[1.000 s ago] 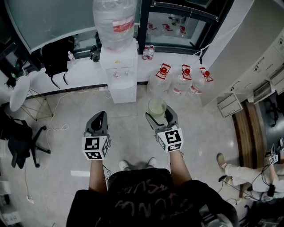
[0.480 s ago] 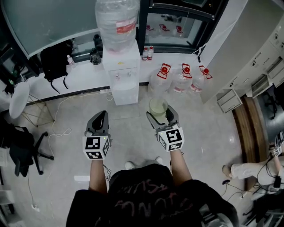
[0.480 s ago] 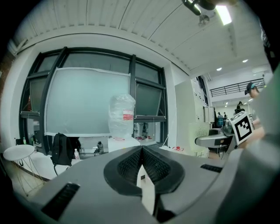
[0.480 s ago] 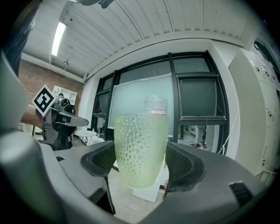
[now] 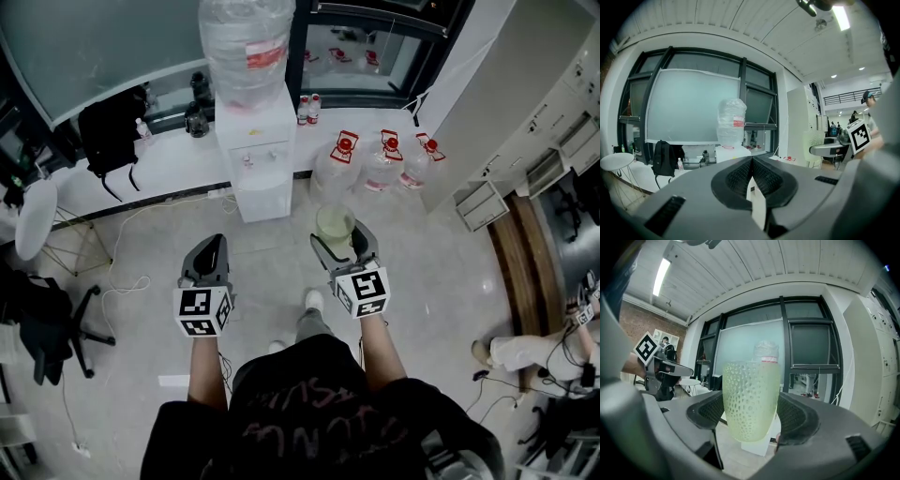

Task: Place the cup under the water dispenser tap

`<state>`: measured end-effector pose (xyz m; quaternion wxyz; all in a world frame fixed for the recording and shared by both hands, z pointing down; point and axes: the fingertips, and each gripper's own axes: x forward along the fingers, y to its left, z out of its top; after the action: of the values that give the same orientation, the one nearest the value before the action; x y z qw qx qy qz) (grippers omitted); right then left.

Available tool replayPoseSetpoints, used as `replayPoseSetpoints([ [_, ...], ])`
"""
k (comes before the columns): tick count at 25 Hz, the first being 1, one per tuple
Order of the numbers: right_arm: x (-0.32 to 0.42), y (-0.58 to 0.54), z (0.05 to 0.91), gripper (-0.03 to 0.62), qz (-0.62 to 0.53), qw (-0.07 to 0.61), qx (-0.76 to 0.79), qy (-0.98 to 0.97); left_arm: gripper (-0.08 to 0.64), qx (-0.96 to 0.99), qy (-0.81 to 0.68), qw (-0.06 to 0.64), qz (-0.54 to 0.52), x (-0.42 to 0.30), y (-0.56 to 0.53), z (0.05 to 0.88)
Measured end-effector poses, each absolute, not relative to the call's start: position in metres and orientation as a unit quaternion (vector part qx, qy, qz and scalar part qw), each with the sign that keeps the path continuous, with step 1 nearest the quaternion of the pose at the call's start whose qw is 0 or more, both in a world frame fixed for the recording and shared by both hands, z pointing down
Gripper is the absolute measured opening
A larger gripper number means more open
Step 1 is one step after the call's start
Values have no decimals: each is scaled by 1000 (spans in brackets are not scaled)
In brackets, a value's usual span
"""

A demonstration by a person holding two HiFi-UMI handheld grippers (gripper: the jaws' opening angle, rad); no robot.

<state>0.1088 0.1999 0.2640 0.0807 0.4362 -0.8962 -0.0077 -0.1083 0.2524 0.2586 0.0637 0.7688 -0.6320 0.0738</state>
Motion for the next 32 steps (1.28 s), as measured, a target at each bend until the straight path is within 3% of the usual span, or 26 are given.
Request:
replayPoseSetpoints([
  [32, 60, -11, 306, 359, 21, 94, 389, -916, 10, 745, -647, 109, 119, -137, 63, 307],
])
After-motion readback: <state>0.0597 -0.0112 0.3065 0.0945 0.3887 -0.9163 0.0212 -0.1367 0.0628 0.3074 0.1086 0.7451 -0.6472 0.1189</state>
